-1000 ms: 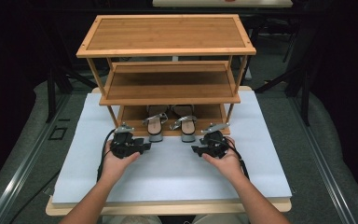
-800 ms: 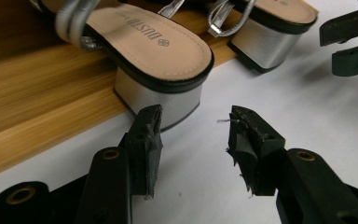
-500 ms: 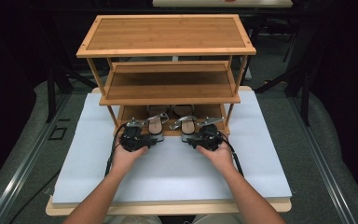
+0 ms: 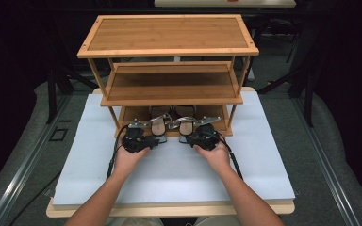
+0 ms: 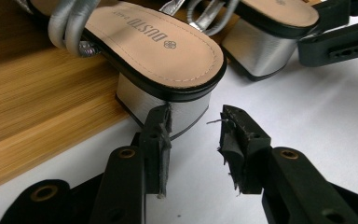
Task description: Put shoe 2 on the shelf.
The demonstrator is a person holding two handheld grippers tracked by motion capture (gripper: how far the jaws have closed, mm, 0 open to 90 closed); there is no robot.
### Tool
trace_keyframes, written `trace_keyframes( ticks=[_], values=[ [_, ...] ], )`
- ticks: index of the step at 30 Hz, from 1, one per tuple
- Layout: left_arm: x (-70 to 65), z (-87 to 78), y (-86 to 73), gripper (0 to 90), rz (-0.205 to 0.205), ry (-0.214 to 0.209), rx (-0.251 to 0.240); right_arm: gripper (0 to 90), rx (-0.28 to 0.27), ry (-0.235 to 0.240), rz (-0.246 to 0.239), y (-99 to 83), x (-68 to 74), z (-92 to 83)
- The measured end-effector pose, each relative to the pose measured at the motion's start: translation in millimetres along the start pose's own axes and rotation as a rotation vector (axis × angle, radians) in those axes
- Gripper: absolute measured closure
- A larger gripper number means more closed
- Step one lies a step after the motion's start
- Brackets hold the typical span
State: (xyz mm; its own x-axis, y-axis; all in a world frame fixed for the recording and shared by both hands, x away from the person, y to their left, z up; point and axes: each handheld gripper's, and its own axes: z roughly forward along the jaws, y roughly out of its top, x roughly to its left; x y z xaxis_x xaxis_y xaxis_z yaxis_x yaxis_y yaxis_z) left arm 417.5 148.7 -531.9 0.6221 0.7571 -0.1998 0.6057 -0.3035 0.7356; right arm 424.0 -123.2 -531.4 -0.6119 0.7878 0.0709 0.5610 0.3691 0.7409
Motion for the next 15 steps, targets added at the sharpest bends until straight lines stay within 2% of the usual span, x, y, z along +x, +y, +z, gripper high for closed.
trace_keyframes(
  ticks=[8,15],
  values=[
    [-10.5,8.7,4.3,63.1,0.006,-0.024,-0.002,55.8,-0.008,0.015,-0.006,0.6,0.2,2.8],
    [-11.1,10.0,4.4,63.1,0.008,-0.033,-0.005,55.5,-0.019,0.02,0.002,0.9,1.9,4.7]
  ],
)
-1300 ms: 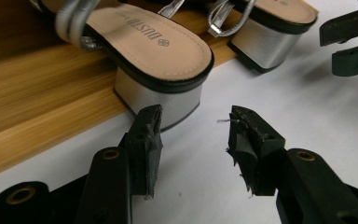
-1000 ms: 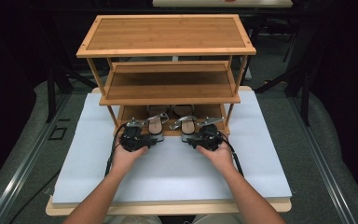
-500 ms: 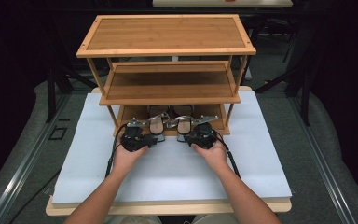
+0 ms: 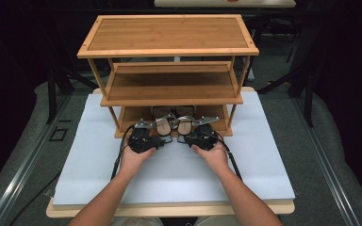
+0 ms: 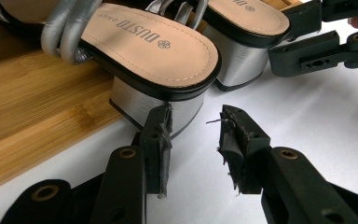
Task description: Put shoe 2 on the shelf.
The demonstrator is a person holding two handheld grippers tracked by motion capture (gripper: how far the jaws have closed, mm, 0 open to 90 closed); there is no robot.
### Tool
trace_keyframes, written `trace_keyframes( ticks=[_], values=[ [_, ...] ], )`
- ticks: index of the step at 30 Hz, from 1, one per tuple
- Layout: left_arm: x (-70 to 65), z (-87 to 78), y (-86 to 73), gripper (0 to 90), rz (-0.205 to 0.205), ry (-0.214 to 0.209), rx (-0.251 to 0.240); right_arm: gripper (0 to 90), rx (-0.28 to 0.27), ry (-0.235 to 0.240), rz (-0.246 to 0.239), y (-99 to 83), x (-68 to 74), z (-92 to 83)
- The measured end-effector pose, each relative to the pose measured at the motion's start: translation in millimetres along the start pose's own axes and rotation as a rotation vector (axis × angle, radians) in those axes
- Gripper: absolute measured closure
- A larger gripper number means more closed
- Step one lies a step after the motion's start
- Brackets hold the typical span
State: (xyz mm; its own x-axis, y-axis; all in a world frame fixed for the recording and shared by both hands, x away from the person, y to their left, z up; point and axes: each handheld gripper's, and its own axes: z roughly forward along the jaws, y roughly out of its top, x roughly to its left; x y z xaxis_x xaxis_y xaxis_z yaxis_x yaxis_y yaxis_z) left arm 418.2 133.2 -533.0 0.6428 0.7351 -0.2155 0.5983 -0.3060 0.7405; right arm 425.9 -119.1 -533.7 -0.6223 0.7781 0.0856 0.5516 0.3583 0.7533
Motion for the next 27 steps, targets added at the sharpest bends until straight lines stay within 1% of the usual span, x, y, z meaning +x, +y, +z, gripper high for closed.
trace_keyframes(
  ticks=[2,3,4,5,6,7,8,9,10,11,12,13,22,23,27],
  values=[
    [0.1,0.0,0.0,63.1,-0.001,-0.001,0.0,55.5,0.0,0.0,0.001,0.1,0.2,0.2],
    [0.4,-0.1,0.1,63.1,-0.003,-0.002,0.001,55.3,0.005,0.005,0.014,1.1,0.9,1.3],
    [0.4,-0.2,0.1,63.1,-0.005,-0.002,0.001,55.1,0.002,0.009,0.011,1.4,1.0,1.9],
    [0.4,-0.2,0.1,63.1,-0.005,-0.002,0.001,55.1,0.002,0.009,0.011,1.4,1.0,1.9],
    [0.3,-0.2,0.0,63.1,-0.003,-0.001,0.001,55.0,0.003,-0.003,0.011,1.5,1.6,2.1],
    [0.0,-0.1,0.0,62.7,-0.005,0.001,-0.001,54.9,0.001,0.003,0.015,1.2,1.5,2.3],
    [-0.3,-0.3,-0.2,60.9,-0.008,0.009,-0.003,54.9,0.001,0.003,0.015,1.2,1.4,2.3],
    [1.8,-1.2,0.2,60.5,-0.006,0.034,-0.016,54.9,0.001,0.006,0.013,1.2,1.0,2.3],
    [1.8,-1.2,0.2,60.5,-0.006,0.034,-0.016,54.9,0.001,0.01,0.009,1.2,0.6,2.3],
    [4.2,-2.1,0.4,60.5,-0.017,0.028,-0.014,54.9,0.001,0.01,0.009,1.2,0.6,2.3],
    [6.0,-1.7,0.3,60.5,-0.043,0.014,-0.022,54.9,-0.001,0.013,0.009,1.1,0.6,2.5],
    [6.5,-1.4,0.2,60.5,-0.051,0.013,-0.024,54.9,0.0,0.014,0.012,0.9,0.7,2.4],
    [5.1,-0.7,-0.4,60.5,-0.031,0.021,-0.021,54.6,-0.006,0.018,0.014,0.2,0.4,2.6],
    [5.6,-1.5,-0.4,60.5,-0.019,0.027,-0.015,54.3,-0.006,0.019,0.015,0.1,0.4,2.6],
    [6.7,-4.7,-0.1,60.5,-0.016,0.032,-0.013,53.4,0.001,0.019,0.016,0.0,0.4,3.3]
  ],
)
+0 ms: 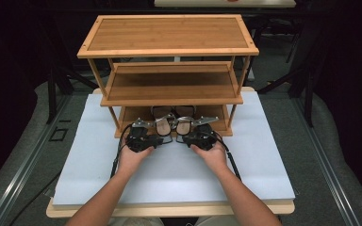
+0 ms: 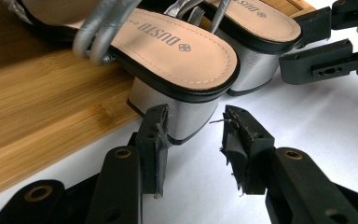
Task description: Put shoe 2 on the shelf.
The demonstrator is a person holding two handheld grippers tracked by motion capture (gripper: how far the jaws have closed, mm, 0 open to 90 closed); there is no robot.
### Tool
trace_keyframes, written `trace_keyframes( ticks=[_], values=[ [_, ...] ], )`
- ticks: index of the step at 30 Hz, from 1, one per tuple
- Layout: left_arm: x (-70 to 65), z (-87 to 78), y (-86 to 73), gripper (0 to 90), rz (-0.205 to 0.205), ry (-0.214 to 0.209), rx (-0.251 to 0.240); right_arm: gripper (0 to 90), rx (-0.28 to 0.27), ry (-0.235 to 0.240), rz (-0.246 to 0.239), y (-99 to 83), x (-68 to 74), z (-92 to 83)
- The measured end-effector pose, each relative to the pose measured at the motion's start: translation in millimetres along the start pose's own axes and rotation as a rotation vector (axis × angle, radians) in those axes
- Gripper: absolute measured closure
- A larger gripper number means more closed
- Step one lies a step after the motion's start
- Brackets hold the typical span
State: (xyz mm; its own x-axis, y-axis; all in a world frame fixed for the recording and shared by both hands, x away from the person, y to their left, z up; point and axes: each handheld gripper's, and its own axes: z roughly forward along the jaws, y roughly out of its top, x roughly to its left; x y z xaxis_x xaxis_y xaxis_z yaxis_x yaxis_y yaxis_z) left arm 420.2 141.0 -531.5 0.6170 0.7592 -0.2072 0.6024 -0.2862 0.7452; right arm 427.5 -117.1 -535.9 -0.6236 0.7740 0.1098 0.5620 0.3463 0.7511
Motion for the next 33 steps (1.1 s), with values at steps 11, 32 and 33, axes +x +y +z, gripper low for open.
trace_keyframes(
  ticks=[11,32,33],
  values=[
    [3.6,-9.6,-5.0,59.9,-0.004,0.009,-0.004,50.4,0.033,-0.003,-0.017,0.5,0.8,-11.4],
    [7.7,-61.9,-25.2,57.2,0.011,0.02,-0.04,49.3,0.03,-0.03,-0.027,-17.5,-4.5,-66.5],
    [7.2,-64.5,-27.7,56.8,0.007,0.025,-0.046,49.1,0.037,-0.065,-0.047,-21.6,-1.5,-74.0]
  ],
)
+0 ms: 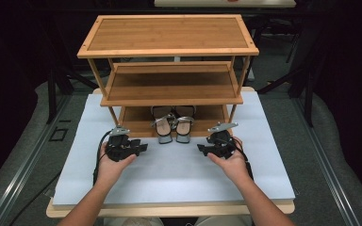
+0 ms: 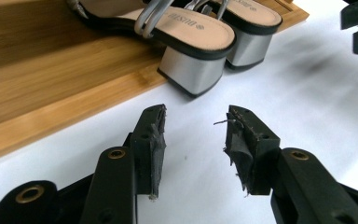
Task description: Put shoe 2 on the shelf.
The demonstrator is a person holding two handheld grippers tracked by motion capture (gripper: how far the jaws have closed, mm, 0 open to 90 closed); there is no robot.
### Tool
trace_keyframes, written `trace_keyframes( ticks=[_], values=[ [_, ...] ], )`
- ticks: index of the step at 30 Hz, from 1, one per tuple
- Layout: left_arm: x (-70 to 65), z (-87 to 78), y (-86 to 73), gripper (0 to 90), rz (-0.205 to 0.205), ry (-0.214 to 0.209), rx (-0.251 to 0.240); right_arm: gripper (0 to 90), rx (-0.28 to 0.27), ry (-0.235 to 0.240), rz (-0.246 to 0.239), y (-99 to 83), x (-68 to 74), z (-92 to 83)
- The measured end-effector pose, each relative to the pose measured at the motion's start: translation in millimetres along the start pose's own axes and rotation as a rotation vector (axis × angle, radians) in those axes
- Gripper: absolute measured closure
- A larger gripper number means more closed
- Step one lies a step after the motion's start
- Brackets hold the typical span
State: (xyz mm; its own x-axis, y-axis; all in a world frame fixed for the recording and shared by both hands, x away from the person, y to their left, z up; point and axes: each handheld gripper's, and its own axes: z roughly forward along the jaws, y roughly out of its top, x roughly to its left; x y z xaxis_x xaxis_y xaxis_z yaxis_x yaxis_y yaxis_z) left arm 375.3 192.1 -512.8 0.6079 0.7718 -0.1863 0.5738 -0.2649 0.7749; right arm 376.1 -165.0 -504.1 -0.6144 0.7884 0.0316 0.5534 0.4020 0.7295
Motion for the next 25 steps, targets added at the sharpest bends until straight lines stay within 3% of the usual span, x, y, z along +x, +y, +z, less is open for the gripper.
trace_keyframes(
  ticks=[4,7,9,17,19,22,23,24,25],
  values=[
    [1.3,-12.0,-13.6,56.1,-0.012,-0.004,-0.016,49.0,0.0,-0.01,-0.009,-12.1,2.2,-10.9],
    [2.3,-15.8,-21.1,55.9,-0.021,-0.002,-0.014,49.0,-0.009,0.015,0.001,-18.4,1.3,-14.1],
    [3.4,-18.8,-27.7,55.4,-0.019,0.005,-0.008,48.9,-0.014,-0.012,0.014,-29.9,1.0,-20.2],
    [9.7,-26.0,-50.0,54.0,-0.002,0.039,0.022,48.9,-0.014,-0.043,0.053,-54.0,-2.9,-27.2],
    [13.0,-28.2,-55.5,53.9,-0.027,0.039,0.012,48.9,-0.026,-0.031,0.085,-63.9,-4.5,-26.6],
    [14.9,-28.6,-58.0,53.5,-0.045,0.036,0.001,48.9,-0.031,-0.03,0.093,-68.8,-5.2,-25.7],
    [15.7,-29.5,-58.9,52.1,-0.052,0.037,-0.007,48.7,-0.031,-0.069,0.105,-74.5,-4.0,-25.6],
    [15.7,-29.5,-58.9,51.1,-0.052,0.037,-0.007,48.7,-0.031,-0.069,0.105,-74.5,-4.0,-25.6],
    [16.1,-29.3,-59.2,49.4,-0.055,0.036,-0.019,48.2,-0.057,0.011,0.109,-79.0,-6.2,-22.9]
  ],
)
